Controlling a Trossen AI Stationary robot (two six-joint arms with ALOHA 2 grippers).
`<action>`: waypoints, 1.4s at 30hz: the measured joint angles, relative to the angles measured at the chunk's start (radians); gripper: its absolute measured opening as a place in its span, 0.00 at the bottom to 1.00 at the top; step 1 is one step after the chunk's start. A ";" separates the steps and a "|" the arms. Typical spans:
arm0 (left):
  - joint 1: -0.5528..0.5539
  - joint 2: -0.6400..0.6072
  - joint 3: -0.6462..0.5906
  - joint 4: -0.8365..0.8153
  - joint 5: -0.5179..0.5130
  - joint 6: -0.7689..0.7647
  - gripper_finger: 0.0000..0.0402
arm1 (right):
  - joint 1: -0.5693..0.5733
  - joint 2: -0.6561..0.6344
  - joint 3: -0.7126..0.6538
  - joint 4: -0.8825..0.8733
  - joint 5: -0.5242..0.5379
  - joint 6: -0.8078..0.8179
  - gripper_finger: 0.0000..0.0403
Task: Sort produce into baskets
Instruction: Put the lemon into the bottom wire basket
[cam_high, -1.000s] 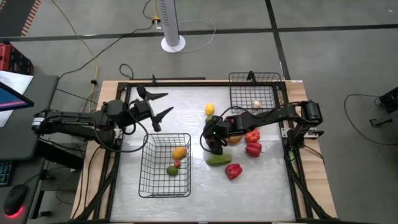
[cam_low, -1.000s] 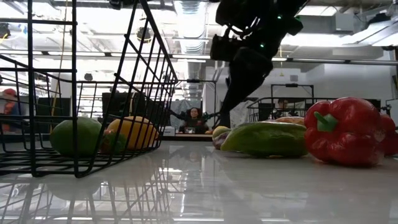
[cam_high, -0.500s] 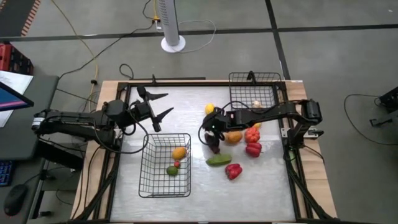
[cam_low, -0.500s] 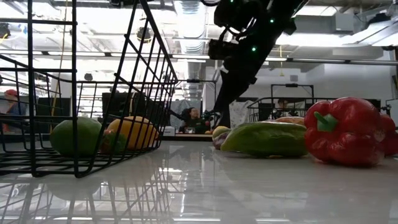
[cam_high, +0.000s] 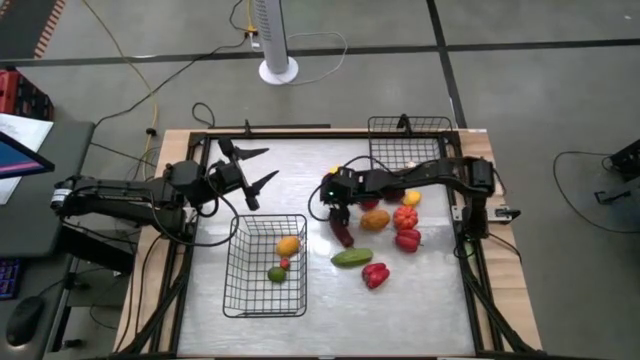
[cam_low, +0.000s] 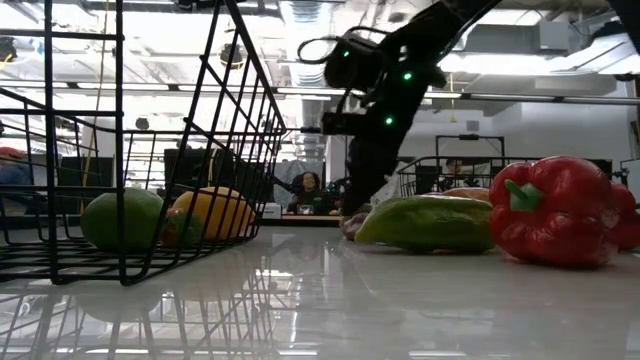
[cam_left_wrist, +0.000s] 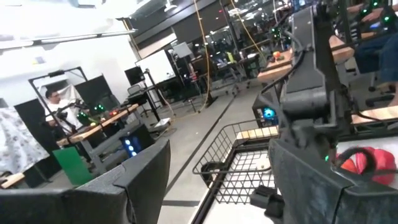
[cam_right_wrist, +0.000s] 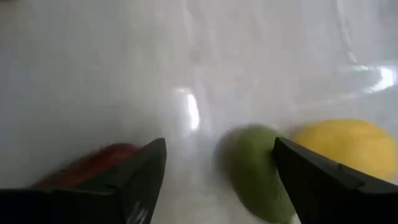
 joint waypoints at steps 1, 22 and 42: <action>0.000 0.000 0.000 -0.002 -0.003 0.000 0.64 | -0.004 0.016 0.017 -0.015 0.031 -0.003 0.80; 0.000 0.000 0.000 -0.025 -0.024 0.008 0.64 | -0.020 -0.013 0.122 -0.212 0.130 0.025 0.72; 0.000 0.000 0.000 -0.035 -0.072 0.006 0.64 | -0.224 0.008 0.212 -0.241 -0.002 -0.016 0.93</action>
